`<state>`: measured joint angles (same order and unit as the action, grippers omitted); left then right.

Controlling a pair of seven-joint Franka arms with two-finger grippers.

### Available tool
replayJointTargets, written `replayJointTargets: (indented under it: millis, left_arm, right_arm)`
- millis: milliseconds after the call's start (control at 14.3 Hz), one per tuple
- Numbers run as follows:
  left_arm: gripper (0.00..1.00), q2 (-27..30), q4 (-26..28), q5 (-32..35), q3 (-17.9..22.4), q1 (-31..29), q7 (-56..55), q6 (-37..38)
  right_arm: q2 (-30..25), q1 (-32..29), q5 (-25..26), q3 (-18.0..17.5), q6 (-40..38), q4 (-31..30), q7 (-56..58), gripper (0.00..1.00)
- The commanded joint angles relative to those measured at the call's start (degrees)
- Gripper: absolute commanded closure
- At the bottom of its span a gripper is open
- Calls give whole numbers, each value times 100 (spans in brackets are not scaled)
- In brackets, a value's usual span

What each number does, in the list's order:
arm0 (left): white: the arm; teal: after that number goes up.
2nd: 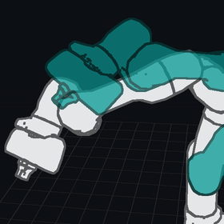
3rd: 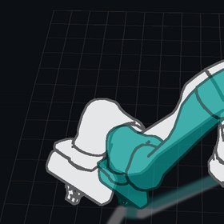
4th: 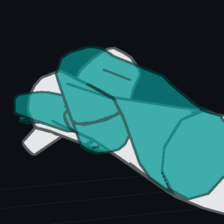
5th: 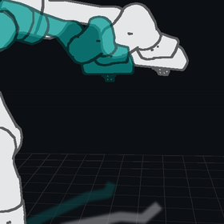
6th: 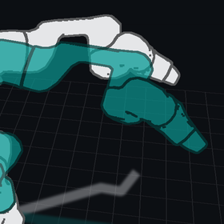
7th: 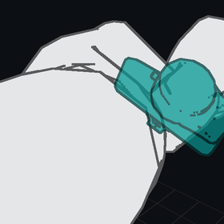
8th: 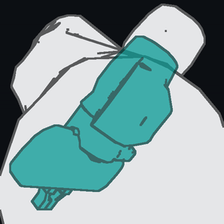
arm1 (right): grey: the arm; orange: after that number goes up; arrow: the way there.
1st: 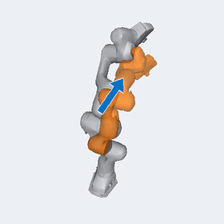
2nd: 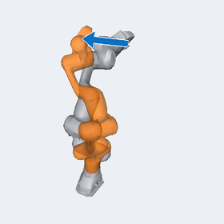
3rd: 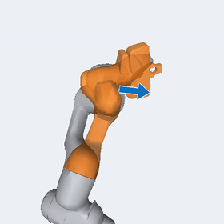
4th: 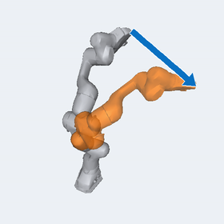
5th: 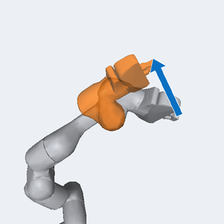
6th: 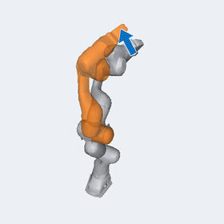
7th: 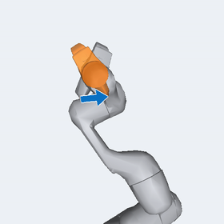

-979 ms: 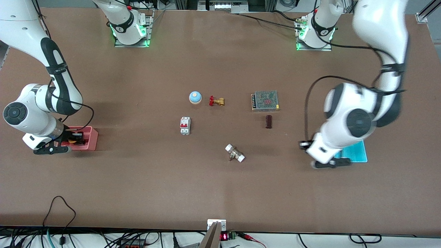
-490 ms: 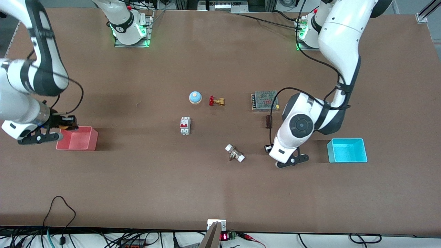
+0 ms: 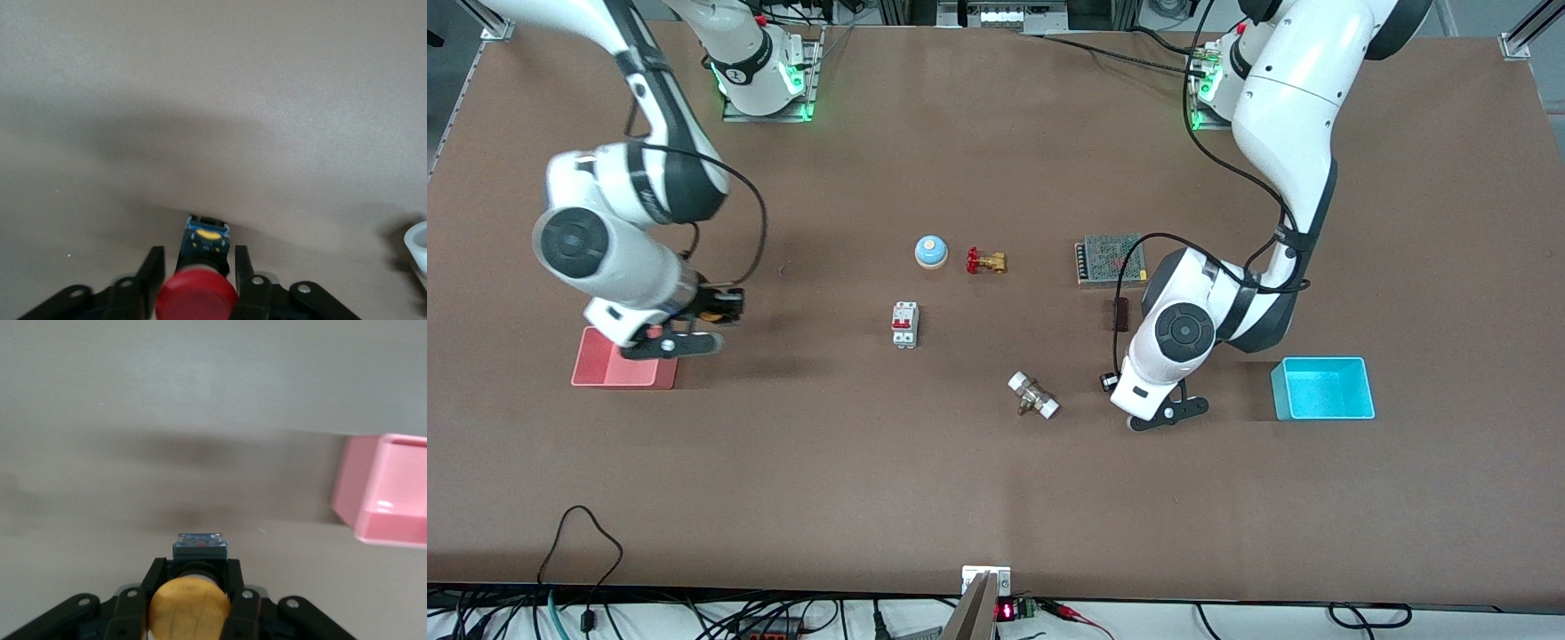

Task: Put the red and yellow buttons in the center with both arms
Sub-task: 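Place red button mid-table with the left gripper while the right gripper carries yellow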

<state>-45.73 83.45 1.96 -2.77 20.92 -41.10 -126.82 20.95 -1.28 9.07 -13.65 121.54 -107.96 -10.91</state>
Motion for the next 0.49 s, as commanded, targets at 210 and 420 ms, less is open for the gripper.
replayJointTargets:
  millis: [210, 420]
  left_arm:
    - [0, 98, -39, 50, 48, 79, 41, -133]
    - [0, 677, -179, 76, 127, 9, 697, 638]
  right_arm:
    - [787, 198, 60, 12, 844, 47, -307, 88]
    - [911, 198, 86, 12, 924, 47, -307, 84]
